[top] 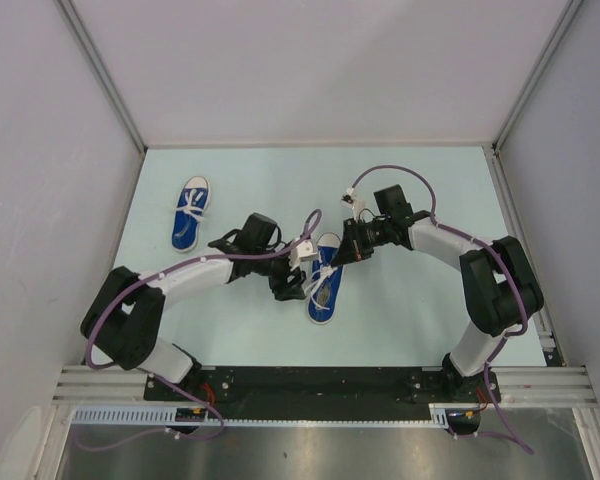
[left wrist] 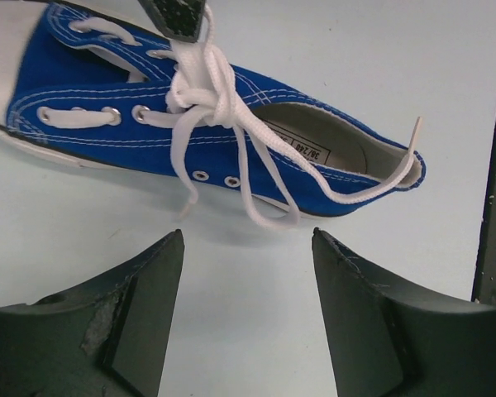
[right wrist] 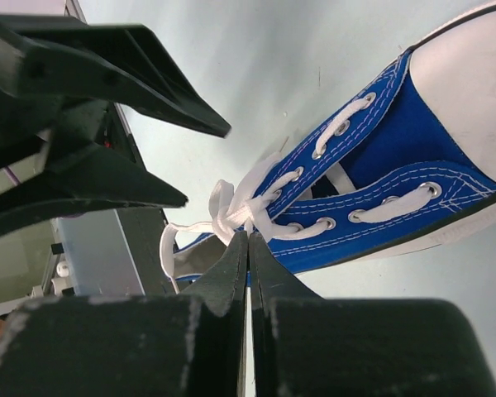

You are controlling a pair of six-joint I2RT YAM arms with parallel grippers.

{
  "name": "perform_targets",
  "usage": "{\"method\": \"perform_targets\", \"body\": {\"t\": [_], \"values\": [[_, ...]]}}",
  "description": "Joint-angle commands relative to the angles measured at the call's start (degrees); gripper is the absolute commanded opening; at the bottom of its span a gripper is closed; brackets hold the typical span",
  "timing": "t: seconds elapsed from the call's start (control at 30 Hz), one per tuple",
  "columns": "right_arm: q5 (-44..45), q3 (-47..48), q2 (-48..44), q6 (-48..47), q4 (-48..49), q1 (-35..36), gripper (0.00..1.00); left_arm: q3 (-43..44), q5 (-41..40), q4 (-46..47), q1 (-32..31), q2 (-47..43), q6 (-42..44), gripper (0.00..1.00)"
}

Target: Tie the shoes

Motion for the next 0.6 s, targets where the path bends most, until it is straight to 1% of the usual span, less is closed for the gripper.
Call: {"method": "perform_targets", "body": {"t": [0.0, 0.23, 0.43, 0.5, 0.57], "values": [[0.2, 1.9, -1.7, -0.1, 0.7, 0.0, 0.00, 3.3, -0.7, 2.1, -1.5, 3.0, -3.3, 0.69], [0.4, 1.9, -1.9, -0.9, -0.1, -0.4, 0.00, 5.8, 2.6, 0.1, -2.4, 6.2, -3.8, 0.69], [0.1, 1.9, -2.0, -1.1, -0.2, -0.6, 0.00, 7.4, 2.8, 0.7, -3.2, 8.6, -5.0, 0.66], [-0.1, 1.9, -1.9, -1.0, -0.1, -0.6, 0.00, 8.7, 2.4, 0.7, -3.2, 9.5, -5.5, 0.62], [-0.1, 1.9, -1.9, -1.0, -0.2, -0.5, 0.00, 9.5, 2.1, 0.4, -3.2, 10.8, -5.8, 0.53]]}}
